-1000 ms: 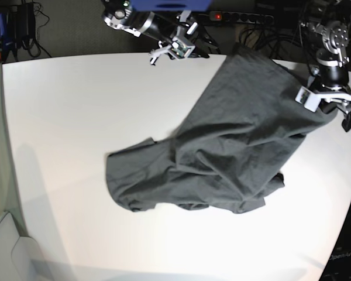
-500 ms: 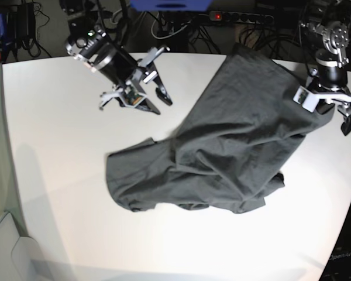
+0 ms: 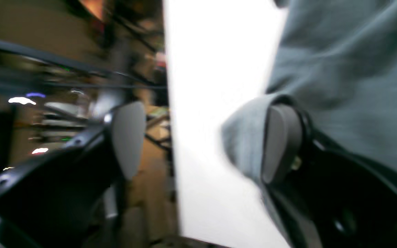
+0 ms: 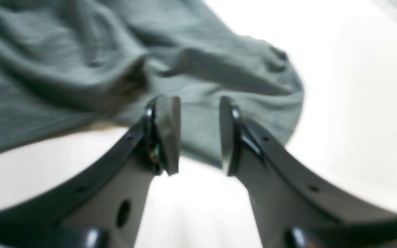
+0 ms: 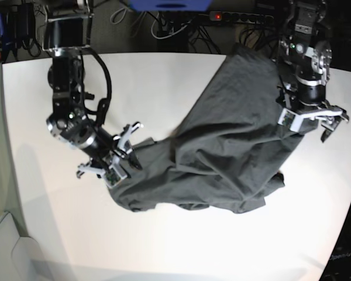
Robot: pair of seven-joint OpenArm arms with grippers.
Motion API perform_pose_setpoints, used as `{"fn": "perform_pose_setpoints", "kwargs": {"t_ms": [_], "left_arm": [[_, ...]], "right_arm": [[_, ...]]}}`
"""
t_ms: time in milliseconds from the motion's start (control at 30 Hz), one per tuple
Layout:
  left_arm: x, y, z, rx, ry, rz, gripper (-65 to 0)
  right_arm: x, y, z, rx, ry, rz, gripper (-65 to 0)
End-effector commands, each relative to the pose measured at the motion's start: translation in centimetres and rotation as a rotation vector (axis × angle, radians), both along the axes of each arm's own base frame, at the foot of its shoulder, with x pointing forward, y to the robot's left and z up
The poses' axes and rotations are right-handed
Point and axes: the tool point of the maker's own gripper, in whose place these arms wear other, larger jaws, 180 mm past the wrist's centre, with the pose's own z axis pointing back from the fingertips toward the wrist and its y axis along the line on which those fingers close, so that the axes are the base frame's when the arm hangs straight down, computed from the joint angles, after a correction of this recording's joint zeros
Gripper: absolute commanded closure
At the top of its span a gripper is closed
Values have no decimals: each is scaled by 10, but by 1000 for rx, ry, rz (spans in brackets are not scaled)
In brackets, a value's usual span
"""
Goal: Layout the t-shirt on the table in an organized manner, then fold the t-shirt properly
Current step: 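Lower the right gripper to the shirt's bunched end and grasp it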
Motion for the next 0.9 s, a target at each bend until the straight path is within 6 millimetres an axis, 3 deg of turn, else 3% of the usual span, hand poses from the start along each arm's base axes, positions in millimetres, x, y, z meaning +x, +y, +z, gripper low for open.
{"fn": "perform_pose_setpoints", "kwargs": {"t_ms": [0,133,267,500,633,800,867], "left_arm": [[2,-3,5,-2,-20,-4,-480],[-10,-25,-21,-49,104,-34,-480],[-23,-13,-38,-17,233,18,-480],[-32,3,-42,49,318,29,-480],[-43,11,-50,116,429,8,-480],[-47,14,-52,151,472,-16,-480],[-44,15,-46,166,463,-26,-480]], "right_arm": [[14,1,16,31,-48,3,-204],[33,-1,17,35,-39,-4,-206],[47,-3,15,41,-26,-11,-206],[67,-4,3,57,28,-20,-204],[72,-3,-21,118,82,-31,-202],[65,-7,-55,159,160,-52,-191],[66,-25,-67,151,177,-105,-154]]}}
